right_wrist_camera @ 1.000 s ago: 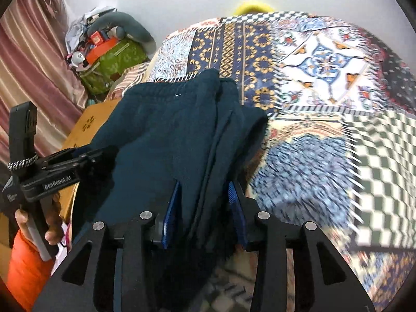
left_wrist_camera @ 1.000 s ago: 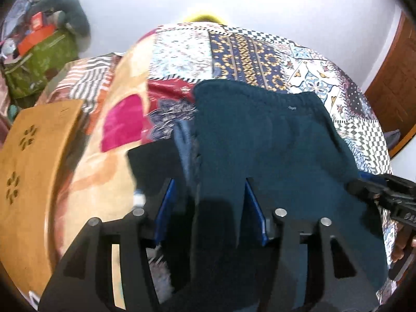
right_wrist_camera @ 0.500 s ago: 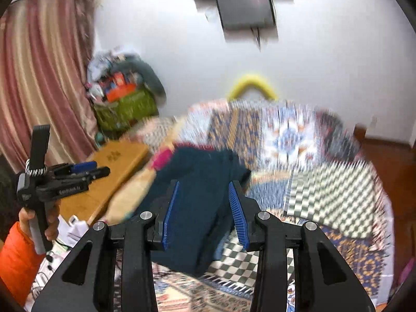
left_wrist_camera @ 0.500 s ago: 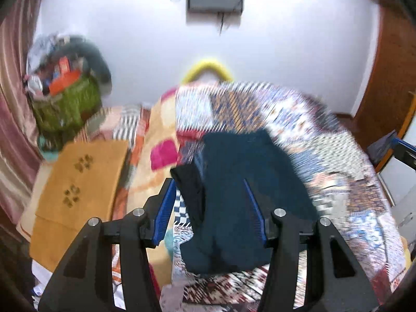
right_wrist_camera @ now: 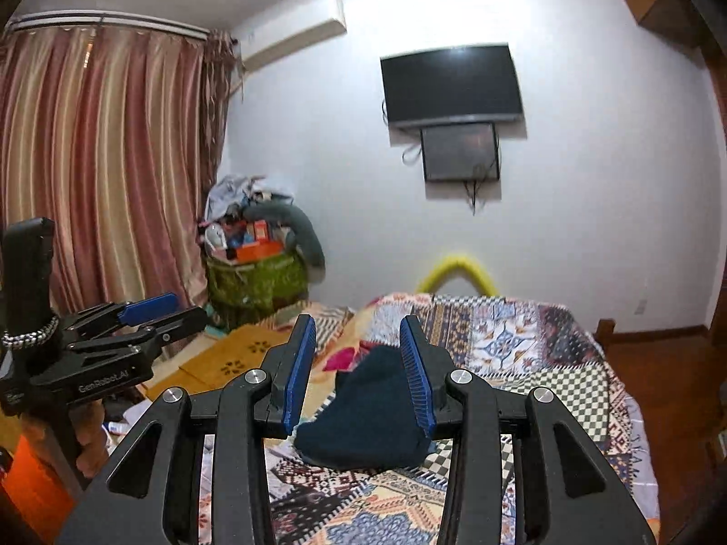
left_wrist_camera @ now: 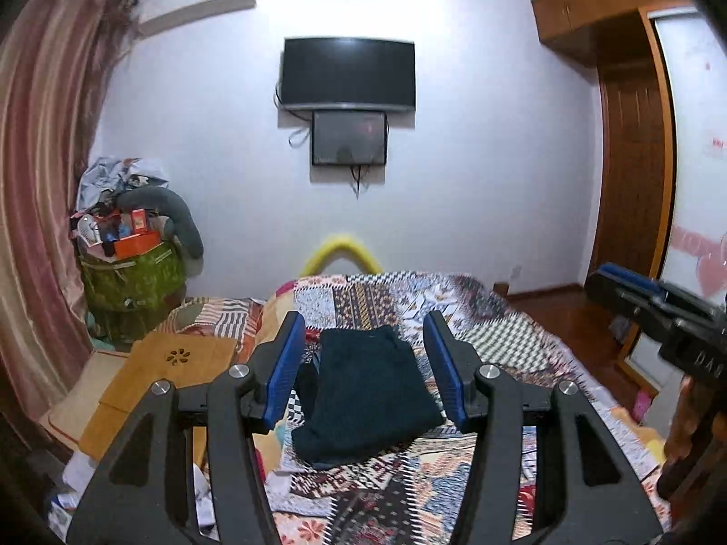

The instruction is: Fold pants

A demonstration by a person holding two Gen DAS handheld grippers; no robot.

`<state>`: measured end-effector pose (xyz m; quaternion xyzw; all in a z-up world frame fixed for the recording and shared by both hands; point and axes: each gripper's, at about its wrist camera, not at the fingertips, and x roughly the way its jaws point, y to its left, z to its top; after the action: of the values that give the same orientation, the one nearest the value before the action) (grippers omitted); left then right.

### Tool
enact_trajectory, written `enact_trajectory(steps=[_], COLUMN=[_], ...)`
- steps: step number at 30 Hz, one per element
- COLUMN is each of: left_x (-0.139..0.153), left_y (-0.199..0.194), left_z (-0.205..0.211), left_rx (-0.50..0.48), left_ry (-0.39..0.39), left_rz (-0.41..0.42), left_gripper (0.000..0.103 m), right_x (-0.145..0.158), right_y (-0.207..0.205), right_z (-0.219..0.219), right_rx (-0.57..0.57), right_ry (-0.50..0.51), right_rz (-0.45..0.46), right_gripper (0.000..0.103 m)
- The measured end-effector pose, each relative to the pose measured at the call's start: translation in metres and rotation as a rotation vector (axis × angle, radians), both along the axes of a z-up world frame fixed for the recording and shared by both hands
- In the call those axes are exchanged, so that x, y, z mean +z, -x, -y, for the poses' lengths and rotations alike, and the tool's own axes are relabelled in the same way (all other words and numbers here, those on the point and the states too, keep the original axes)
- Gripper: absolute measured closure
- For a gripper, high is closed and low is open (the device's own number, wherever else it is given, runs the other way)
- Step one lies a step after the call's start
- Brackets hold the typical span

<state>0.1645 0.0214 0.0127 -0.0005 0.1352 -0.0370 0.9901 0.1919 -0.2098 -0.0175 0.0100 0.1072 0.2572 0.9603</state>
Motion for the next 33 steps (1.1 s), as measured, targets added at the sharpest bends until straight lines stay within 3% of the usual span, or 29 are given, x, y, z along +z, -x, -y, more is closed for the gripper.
enact_trajectory(steps=[7, 8, 9, 13, 33], left_x=[0.007, 0.007, 0.006, 0.005, 0.001], left_y=[0.05, 0.054, 0.056, 0.066, 0.075], left_z=[-0.002, -0.002, -0.003, 0.0, 0.002], left_rx=[0.044, 0.043, 0.041, 0.069, 0.055], left_ry=[0.017, 0.021, 0.024, 0.005, 0.016], left_rz=[0.069, 0.069, 0.07, 0.088, 0.078], left_gripper=[0.017, 0.011, 0.009, 0.001, 0.0], right_x=[0.001, 0.001, 0.001, 0.003, -0.012], right_y=[0.044, 0.046, 0.044, 0.049, 0.054], right_z=[-0.004, -0.005, -0.005, -0.005, 0.003], right_rx=[-0.039, -0.051, -0.058, -0.088, -0.107], right_ry=[-0.001, 0.003, 0.004, 0.006, -0.004], right_rz=[0.065, 0.07, 0.072, 0.081, 0.051], right_gripper=[0.034, 0.025, 0.017, 0.002, 0.0])
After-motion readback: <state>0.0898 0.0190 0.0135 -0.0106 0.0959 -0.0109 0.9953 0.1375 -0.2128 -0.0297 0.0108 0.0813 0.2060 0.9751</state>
